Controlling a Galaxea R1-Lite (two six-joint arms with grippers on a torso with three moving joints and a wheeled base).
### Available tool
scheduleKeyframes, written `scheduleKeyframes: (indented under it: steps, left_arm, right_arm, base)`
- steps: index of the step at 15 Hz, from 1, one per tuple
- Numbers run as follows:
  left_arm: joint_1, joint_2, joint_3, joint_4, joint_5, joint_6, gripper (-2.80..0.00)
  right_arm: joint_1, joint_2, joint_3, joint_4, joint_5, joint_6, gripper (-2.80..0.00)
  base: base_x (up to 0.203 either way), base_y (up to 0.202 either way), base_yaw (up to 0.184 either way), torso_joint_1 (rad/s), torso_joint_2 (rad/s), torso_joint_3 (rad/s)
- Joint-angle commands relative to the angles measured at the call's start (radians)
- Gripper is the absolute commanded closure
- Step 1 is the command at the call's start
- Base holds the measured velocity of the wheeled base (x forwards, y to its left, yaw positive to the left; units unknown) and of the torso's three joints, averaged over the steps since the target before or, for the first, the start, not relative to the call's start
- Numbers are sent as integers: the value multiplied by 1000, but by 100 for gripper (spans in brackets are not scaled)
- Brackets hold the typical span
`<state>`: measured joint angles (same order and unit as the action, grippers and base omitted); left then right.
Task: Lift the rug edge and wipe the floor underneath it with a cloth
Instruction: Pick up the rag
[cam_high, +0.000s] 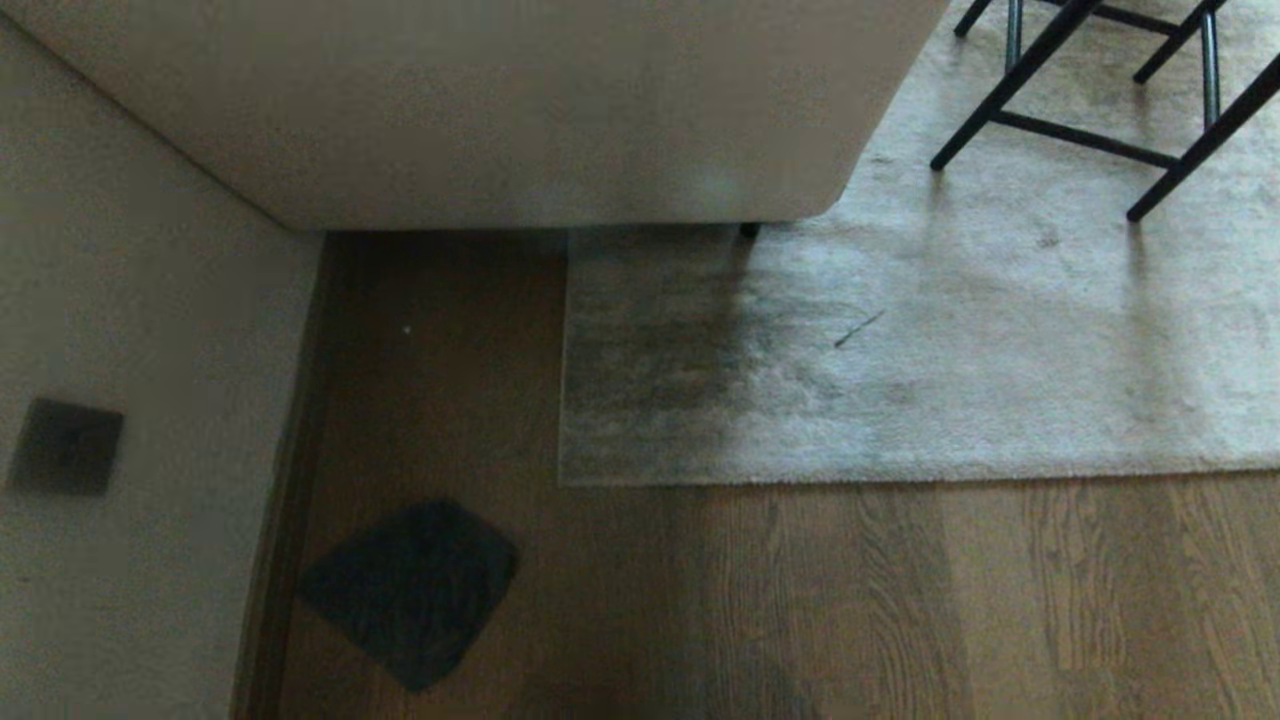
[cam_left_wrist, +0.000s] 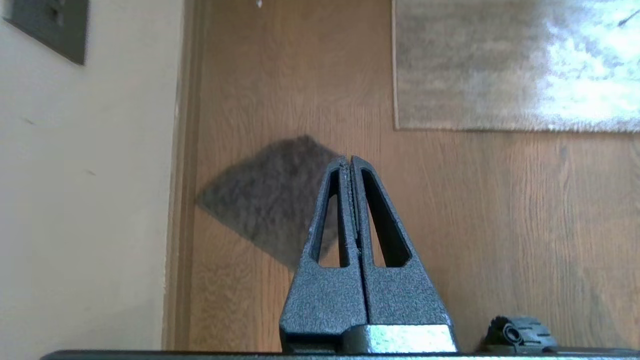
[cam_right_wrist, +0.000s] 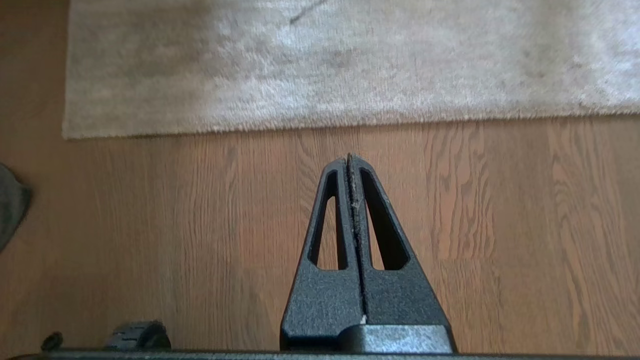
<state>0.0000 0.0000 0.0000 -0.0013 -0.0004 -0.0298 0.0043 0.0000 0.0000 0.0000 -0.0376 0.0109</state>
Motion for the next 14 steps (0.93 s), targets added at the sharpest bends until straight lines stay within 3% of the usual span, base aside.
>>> scheduleKeyframes:
  steps: [1,14]
  left_arm:
    - [0,0,0,0,0,-1,0]
    - [0,0,0,0,0,-1,0]
  right_arm:
    - [0,0,0,0,0,0,0]
    - [0,0,0,0,1,0,0]
  base:
    - [0,0,0,2,2,-201]
    - [0,0,0,1,1,-198]
